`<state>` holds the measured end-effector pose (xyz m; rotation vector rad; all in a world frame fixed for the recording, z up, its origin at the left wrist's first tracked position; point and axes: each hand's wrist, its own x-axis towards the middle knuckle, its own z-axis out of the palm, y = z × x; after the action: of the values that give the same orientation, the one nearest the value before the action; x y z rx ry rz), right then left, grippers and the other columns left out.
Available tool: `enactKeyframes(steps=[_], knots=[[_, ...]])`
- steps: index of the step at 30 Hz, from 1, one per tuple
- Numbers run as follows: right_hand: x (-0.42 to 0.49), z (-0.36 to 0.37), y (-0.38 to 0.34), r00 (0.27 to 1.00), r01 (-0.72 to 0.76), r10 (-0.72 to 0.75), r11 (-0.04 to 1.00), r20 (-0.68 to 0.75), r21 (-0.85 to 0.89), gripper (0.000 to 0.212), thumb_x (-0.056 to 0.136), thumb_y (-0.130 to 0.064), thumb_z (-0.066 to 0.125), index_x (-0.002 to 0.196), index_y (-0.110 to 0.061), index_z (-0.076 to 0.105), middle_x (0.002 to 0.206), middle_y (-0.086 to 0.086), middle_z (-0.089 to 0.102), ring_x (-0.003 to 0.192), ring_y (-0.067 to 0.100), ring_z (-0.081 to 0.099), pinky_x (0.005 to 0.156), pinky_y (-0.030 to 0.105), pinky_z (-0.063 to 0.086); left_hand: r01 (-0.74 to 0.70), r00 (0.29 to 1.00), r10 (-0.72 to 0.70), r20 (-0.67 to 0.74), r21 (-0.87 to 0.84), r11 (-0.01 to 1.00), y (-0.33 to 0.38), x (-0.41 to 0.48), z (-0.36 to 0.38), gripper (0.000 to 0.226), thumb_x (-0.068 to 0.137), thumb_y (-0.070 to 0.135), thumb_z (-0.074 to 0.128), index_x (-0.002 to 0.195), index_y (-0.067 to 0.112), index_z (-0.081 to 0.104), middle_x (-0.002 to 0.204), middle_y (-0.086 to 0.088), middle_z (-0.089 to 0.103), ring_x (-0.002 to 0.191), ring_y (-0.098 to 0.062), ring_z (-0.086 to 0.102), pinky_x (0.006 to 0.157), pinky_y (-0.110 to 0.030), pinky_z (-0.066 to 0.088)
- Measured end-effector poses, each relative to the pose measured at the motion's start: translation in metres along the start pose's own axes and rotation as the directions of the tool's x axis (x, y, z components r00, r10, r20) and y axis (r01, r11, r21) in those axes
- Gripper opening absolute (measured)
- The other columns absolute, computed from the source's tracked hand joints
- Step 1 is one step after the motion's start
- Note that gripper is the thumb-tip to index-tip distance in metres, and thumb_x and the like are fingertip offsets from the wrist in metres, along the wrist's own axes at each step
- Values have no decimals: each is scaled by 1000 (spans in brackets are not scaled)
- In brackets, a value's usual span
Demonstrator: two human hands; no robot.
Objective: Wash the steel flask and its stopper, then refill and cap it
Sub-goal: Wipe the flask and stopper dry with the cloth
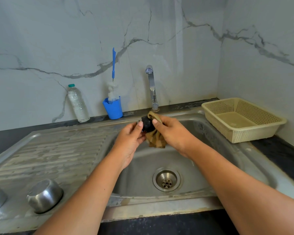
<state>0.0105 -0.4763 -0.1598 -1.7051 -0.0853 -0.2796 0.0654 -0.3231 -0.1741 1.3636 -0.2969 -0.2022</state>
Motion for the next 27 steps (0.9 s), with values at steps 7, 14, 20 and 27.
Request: enactKeyframes(steps=[7, 14, 20, 27], knots=[[3, 7, 4, 999, 19, -13, 991, 49, -132, 53, 109, -44, 40, 159, -26, 36, 158, -6, 44, 144, 11, 41, 123, 42, 32, -48, 999, 48, -1, 112, 993, 0, 0, -6, 25, 107, 19, 56, 128, 12, 67, 118, -8, 77, 111, -20, 73, 104, -41, 56], [6, -2, 7, 993, -15, 29, 993, -118, 116, 30, 106, -28, 53, 132, -24, 68, 117, 1, 75, 112, 19, 70, 103, 47, 55, -106, 988, 86, 125, 163, 981, 0, -2, -5, 36, 105, 14, 58, 141, 12, 61, 129, -6, 73, 121, -17, 69, 107, -40, 54], [8, -6, 5, 969, -57, 118, 962, -217, 268, 23, 106, -29, 54, 117, -20, 73, 101, 10, 78, 99, 32, 75, 84, 55, 62, -118, 983, 97, 159, 132, 984, -2, -5, 1, 37, 101, 8, 62, 138, 13, 62, 131, -8, 71, 123, -19, 68, 104, -37, 55], [5, 2, 10, 996, 17, -7, 993, -84, 117, 41, 103, -25, 61, 143, -29, 58, 127, -2, 71, 118, 17, 67, 103, 44, 54, -99, 995, 99, 5, 69, 993, -3, 1, 2, 26, 104, 14, 60, 130, 9, 65, 123, -11, 74, 116, -22, 72, 98, -32, 58]])
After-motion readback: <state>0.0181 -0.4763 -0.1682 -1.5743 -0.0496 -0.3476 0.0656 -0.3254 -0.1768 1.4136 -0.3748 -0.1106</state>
